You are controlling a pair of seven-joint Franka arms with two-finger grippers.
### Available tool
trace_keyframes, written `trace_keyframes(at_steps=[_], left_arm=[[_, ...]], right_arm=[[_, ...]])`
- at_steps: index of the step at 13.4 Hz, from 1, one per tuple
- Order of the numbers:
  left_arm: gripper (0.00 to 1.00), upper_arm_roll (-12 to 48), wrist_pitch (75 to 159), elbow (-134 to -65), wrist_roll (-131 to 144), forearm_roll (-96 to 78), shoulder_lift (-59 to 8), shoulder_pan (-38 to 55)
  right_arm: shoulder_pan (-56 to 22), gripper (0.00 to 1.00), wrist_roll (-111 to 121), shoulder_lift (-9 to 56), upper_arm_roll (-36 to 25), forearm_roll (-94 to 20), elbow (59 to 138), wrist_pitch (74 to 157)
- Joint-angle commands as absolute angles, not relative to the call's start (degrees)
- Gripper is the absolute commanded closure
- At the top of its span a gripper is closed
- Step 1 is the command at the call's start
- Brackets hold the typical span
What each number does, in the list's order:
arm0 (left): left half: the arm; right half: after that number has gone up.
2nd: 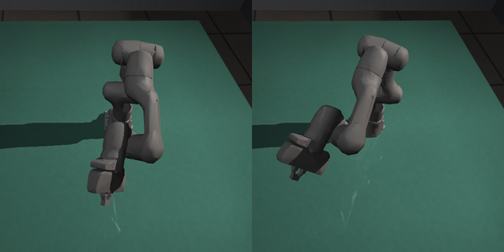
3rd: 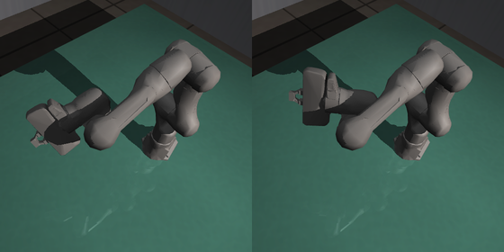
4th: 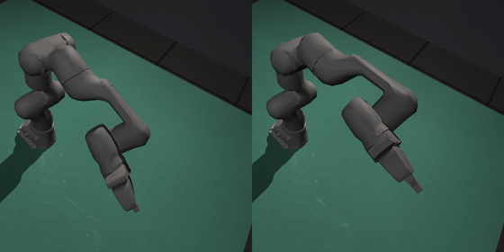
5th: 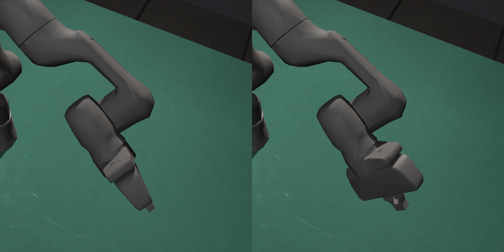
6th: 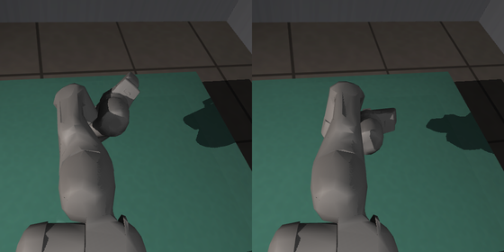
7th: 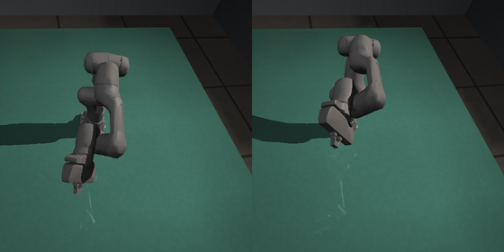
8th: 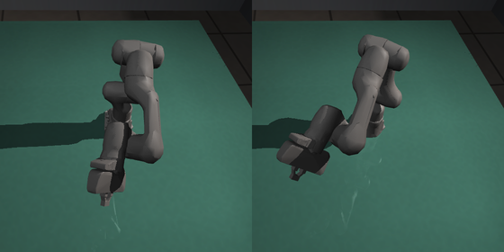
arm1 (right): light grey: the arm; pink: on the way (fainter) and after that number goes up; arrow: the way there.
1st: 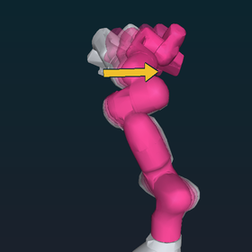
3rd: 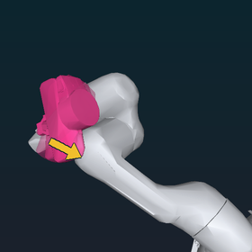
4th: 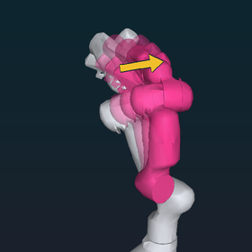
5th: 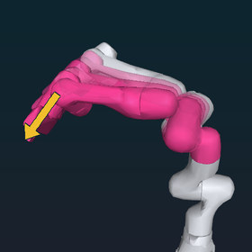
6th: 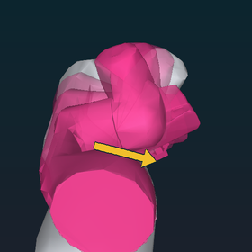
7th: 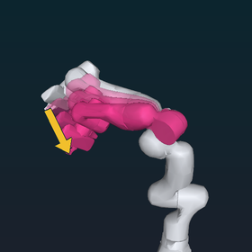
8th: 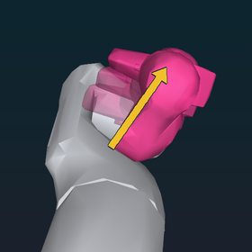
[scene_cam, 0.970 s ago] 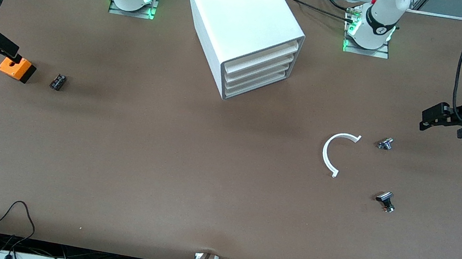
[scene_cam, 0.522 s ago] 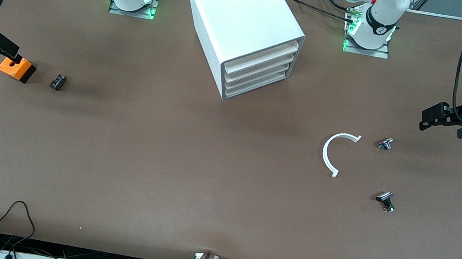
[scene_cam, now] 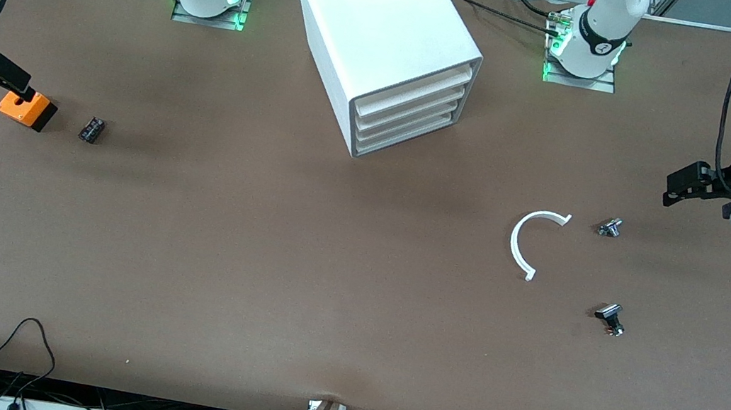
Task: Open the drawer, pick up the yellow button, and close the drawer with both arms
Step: 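Move the left gripper toward the white drawer cabinet's bottom drawer handle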
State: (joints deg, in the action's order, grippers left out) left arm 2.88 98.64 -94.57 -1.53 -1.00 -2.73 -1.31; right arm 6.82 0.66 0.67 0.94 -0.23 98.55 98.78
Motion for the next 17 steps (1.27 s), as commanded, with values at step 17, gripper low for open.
trace_keyframes(at_steps=[17], left_arm=[[0.0, 8.0, 97.6, -105.2, -2.5, -22.2, -13.4, 0.7]], right_arm=[[7.0, 0.0, 1.3, 2.3, 1.3, -0.4, 97.6, 98.7]])
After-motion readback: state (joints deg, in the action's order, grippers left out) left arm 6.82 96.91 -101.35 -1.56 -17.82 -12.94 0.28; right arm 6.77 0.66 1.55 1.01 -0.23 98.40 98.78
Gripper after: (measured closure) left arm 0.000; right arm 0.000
